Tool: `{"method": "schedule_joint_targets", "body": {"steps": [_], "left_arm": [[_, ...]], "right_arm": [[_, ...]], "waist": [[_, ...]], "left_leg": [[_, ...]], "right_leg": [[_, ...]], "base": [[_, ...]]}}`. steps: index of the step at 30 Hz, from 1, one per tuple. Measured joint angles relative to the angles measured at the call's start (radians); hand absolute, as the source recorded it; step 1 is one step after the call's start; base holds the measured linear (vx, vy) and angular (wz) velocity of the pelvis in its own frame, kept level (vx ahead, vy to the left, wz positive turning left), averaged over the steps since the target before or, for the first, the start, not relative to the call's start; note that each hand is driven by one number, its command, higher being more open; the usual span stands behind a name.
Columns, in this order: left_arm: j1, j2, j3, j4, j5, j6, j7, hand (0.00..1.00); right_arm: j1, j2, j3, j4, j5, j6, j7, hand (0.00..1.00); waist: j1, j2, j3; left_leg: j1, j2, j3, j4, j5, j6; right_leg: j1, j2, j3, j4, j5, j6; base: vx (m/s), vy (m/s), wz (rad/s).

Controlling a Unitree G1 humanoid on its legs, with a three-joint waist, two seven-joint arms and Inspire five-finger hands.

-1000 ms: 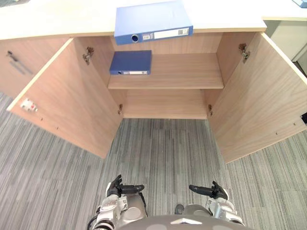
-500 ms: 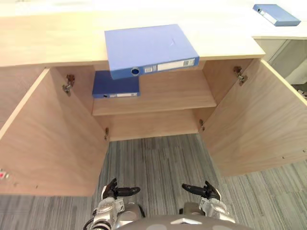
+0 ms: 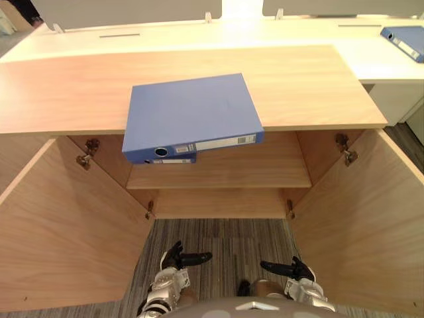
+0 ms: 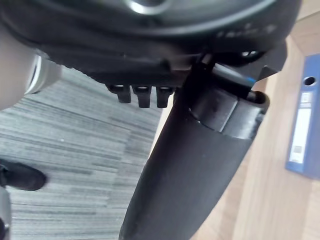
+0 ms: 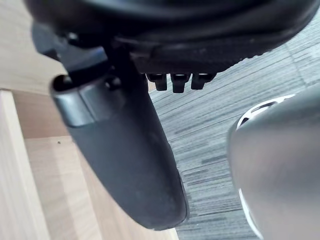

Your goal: Walk over to the cabinet, pick up the folder, carry it to the office cabinet, place the folder inside the office cabinet, then close the office cabinet door

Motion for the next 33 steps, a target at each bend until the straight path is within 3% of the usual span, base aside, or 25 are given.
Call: {"method": "schedule_joint_targets", "body": {"steps": [2,5,6,7,8,11,16,24,27,33], "left_arm": [[0.000,-0.001,0.003,-0.004,-0.010,-0.006,0.003,1.00],[0.000,-0.001,0.014,-0.002,-0.009,-0.006,0.002,1.00],[0.000,-0.002,0.020,0.004,-0.008,-0.005,0.002,1.00],[0.003,-0.007,0.027,0.013,-0.007,-0.004,0.003,1.00],[0.002,0.000,0.037,0.014,-0.007,-0.004,0.005,1.00],[0.007,0.009,0.037,0.018,-0.006,-0.004,0.004,1.00],[0.030,0.012,0.017,0.023,0.005,-0.004,0.003,1.00],[0.041,0.028,-0.061,0.017,0.004,-0.008,0.034,1.00],[0.082,0.029,-0.094,-0.066,0.003,-0.007,0.066,1.00],[0.255,0.095,-0.182,-0.534,0.023,-0.012,0.110,1.00]], "right_arm": [[0.005,0.000,0.001,-0.001,0.006,0.000,0.000,1.00],[0.006,0.001,0.004,-0.001,0.006,0.001,0.000,1.00],[0.006,-0.001,0.002,-0.001,0.006,0.001,0.000,1.00],[0.007,0.002,-0.003,0.000,0.006,0.003,-0.001,1.00],[0.013,0.014,-0.004,-0.001,0.006,0.003,0.000,1.00],[0.024,0.025,-0.004,-0.002,0.005,0.003,0.001,1.00],[0.028,0.028,-0.034,-0.003,0.005,0.000,0.004,1.00],[0.047,0.021,-0.070,0.024,0.005,-0.001,-0.016,1.00],[0.052,0.012,-0.068,0.024,0.005,-0.002,-0.024,1.00],[0.073,0.002,-0.022,0.001,0.005,-0.009,-0.039,1.00]], "waist": [[0.003,0.000,-0.003],[0.005,-0.001,-0.010],[0.005,0.009,-0.015],[0.005,0.010,-0.022],[0.004,-0.016,-0.031],[0.005,-0.033,-0.042],[0.003,-0.016,-0.063],[0.002,-0.012,-0.067],[0.003,-0.013,-0.066],[0.026,-0.014,-0.062]], "left_leg": [[-0.023,-0.005,0.063,-0.115,-0.028,0.016],[-0.022,-0.048,0.066,-0.378,-0.016,0.014],[-0.004,-0.070,0.064,-0.485,0.049,0.020],[0.024,-0.091,0.062,-0.563,0.073,0.021],[0.036,-0.116,0.069,-0.591,0.081,0.027],[0.081,-0.153,0.093,-0.632,0.081,0.027],[0.149,-0.190,0.109,-0.736,0.108,0.036],[0.239,-0.207,0.067,-0.935,0.217,0.037],[0.235,-0.216,0.046,-0.936,0.222,0.043],[0.215,-0.228,-0.003,-0.941,0.233,0.054]], "right_leg": [[0.053,-0.006,0.001,-0.041,0.003,0.014],[0.060,-0.017,0.012,-0.054,0.004,0.039],[0.057,-0.016,0.019,-0.051,0.004,0.049],[0.057,-0.017,0.033,-0.053,-0.002,0.069],[0.058,-0.033,0.045,-0.066,0.006,0.084],[0.096,-0.064,0.060,-0.111,0.016,0.101],[0.130,-0.078,0.076,-0.158,0.029,0.120],[0.165,-0.048,0.047,-0.183,0.042,0.111],[0.165,-0.052,0.041,-0.181,0.042,0.111],[0.164,-0.061,0.011,-0.179,0.038,0.112]], "base": [[0.11,0.044,-0.02],[0.16,0.159,-0.07],[0.21,0.220,-0.17],[0.26,0.243,-0.13],[0.22,0.194,-0.08],[0.14,0.169,-0.08],[0.03,0.085,-0.08],[-0.02,-0.019,0.12],[-0.06,0.000,0.13],[-0.07,0.009,0.18]]}}
